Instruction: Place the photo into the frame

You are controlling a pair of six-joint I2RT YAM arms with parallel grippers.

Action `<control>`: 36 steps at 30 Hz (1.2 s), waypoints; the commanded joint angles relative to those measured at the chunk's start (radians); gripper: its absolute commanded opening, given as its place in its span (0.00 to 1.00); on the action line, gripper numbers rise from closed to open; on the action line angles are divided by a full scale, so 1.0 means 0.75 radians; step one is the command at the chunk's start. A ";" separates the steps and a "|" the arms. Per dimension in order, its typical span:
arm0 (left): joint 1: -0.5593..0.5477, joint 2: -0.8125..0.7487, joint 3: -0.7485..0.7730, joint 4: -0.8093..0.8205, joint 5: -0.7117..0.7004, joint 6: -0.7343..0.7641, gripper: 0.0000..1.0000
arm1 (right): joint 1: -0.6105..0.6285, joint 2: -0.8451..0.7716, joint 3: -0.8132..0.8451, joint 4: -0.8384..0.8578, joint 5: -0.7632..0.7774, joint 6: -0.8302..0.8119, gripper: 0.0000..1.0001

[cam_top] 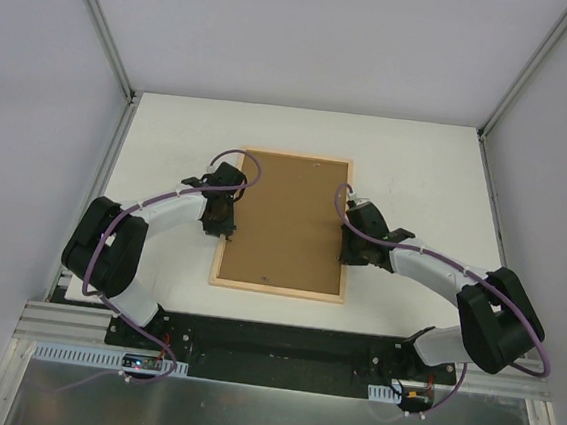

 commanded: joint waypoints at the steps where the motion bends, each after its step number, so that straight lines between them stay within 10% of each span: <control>1: -0.022 0.033 -0.032 -0.049 0.086 -0.046 0.24 | -0.006 0.035 -0.016 -0.030 -0.012 -0.009 0.13; 6: -0.022 0.031 -0.038 -0.047 0.086 -0.046 0.24 | -0.004 0.035 -0.018 -0.028 -0.012 -0.005 0.13; 12: -0.022 0.017 -0.081 -0.043 0.072 -0.059 0.00 | -0.006 0.033 -0.018 -0.026 -0.012 -0.005 0.14; 25: -0.020 0.002 -0.093 -0.057 0.063 -0.012 0.00 | -0.016 0.055 0.192 -0.097 0.102 0.012 0.62; 36: -0.020 0.008 -0.101 -0.060 0.082 0.005 0.00 | -0.213 0.392 0.634 -0.132 0.174 0.014 0.67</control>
